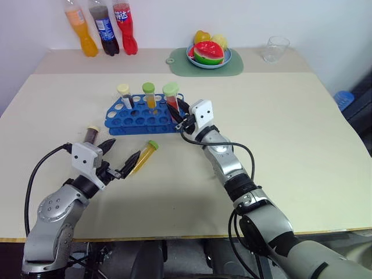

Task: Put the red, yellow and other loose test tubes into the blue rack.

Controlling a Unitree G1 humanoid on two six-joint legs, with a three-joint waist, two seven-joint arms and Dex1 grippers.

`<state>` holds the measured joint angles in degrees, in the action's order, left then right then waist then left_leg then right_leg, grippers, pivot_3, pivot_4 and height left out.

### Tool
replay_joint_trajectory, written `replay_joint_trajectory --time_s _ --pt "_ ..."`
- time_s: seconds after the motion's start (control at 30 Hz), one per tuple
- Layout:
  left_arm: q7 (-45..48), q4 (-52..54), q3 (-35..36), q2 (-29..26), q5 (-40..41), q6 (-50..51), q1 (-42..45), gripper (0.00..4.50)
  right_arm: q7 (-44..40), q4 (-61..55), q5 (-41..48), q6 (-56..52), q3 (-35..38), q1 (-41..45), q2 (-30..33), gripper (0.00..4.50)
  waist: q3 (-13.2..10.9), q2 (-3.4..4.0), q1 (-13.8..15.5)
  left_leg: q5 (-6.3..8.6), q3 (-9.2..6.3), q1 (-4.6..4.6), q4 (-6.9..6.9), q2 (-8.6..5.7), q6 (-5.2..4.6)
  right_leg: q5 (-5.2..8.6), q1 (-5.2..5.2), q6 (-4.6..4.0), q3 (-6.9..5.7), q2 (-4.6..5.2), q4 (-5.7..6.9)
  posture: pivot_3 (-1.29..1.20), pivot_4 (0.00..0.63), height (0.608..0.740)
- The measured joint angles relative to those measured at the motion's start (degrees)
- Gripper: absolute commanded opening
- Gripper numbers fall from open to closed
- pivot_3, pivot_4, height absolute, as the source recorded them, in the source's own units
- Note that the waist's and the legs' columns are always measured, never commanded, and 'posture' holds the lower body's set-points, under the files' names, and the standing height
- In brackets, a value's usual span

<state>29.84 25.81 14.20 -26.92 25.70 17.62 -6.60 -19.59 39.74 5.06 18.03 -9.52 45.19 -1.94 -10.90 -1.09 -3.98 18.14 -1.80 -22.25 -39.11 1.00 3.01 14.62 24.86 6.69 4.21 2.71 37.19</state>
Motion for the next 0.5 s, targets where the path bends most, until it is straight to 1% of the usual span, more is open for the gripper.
replay_joint_trajectory --time_s 0.17,0.5 --pt "0.00 0.03 -0.24 0.12 0.00 0.43 0.02 4.50 0.17 2.98 -0.60 0.99 0.77 1.64 -1.50 0.70 0.00 0.00 -0.10 -0.01 0.00 0.03 0.00 0.00 0.01 0.00 0.00 0.00 0.00 -0.01 0.03 0.00 0.150 0.734" --pt "0.07 0.03 -1.22 0.27 -0.07 0.47 -0.45 4.50 0.61 7.07 -1.72 1.14 2.18 2.82 -2.58 0.70 0.00 0.01 -0.14 -0.01 -0.01 0.03 0.00 0.00 0.02 0.00 0.00 0.00 0.01 -0.01 0.03 0.00 0.150 0.734"
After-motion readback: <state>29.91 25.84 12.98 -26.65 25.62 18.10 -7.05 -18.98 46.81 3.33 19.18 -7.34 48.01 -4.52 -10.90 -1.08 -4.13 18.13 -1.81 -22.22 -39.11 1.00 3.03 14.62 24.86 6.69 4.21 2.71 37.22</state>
